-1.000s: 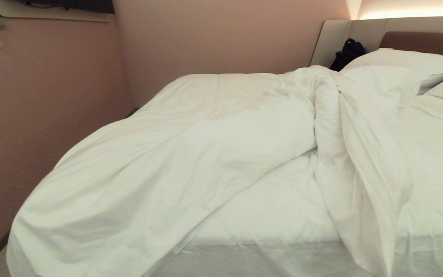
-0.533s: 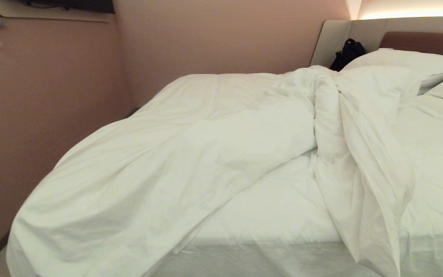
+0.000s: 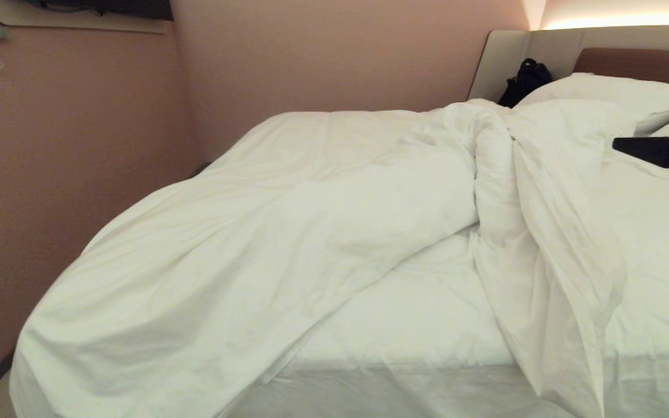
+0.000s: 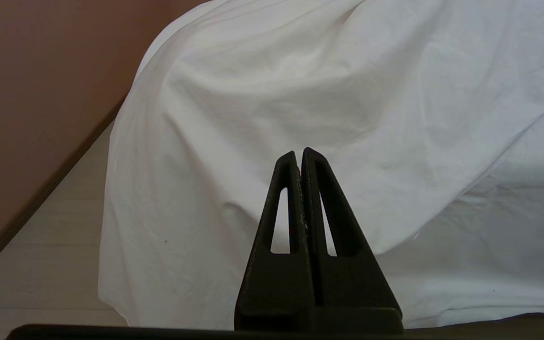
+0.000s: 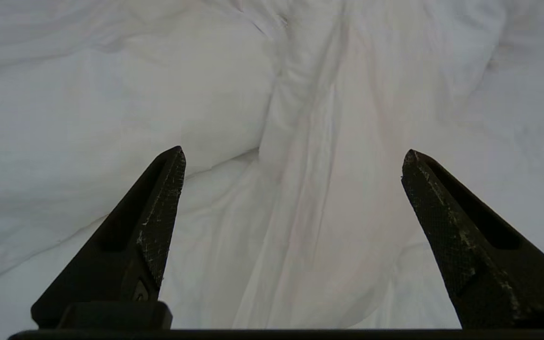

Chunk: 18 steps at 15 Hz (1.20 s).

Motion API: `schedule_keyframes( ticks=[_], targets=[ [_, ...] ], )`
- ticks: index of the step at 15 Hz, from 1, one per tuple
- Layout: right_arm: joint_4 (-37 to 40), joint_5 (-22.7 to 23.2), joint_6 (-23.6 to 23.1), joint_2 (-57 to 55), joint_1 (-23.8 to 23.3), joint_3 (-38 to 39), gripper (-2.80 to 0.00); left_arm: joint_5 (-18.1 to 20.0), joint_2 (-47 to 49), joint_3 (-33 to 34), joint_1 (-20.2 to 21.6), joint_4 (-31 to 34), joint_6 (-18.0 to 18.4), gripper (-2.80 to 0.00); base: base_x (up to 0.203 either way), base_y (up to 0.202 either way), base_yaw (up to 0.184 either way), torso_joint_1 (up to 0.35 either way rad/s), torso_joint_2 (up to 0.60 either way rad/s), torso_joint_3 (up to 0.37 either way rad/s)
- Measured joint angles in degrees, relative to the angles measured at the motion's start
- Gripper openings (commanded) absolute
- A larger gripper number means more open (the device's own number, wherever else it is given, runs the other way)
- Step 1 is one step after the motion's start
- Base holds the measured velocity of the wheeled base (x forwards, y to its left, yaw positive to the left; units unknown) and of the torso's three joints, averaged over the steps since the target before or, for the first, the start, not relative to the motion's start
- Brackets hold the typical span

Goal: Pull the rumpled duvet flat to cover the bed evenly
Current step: Flatten the corners of the folded blanket

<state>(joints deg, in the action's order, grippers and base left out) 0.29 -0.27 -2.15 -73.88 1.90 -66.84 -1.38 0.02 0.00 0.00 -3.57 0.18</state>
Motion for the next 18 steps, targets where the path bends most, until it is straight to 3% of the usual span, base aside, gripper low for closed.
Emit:
schedule_keyframes(
  ticks=[6, 11, 15, 18],
  targets=[
    [0.1, 9.6, 5.8, -8.3, -10.5, -3.1, 0.00, 0.0, 0.0, 0.0, 0.0, 0.0, 0.0, -2.80, 0.000, 0.000, 0.000, 0.000, 0.00, 0.000],
    [0.0, 23.2, 6.1, -11.3, -21.3, -3.2, 0.00, 0.0, 0.0, 0.0, 0.0, 0.0, 0.0, -2.80, 0.000, 0.000, 0.000, 0.000, 0.00, 0.000],
    [-0.1, 32.2, 5.7, -13.6, -22.6, -3.2, 0.00, 0.0, 0.0, 0.0, 0.0, 0.0, 0.0, -2.80, 0.000, 0.000, 0.000, 0.000, 0.00, 0.000],
    [-1.3, 36.4, 5.7, -15.7, -23.6, -3.5, 0.00, 0.0, 0.0, 0.0, 0.0, 0.0, 0.0, -2.80, 0.000, 0.000, 0.000, 0.000, 0.00, 0.000]
  ],
)
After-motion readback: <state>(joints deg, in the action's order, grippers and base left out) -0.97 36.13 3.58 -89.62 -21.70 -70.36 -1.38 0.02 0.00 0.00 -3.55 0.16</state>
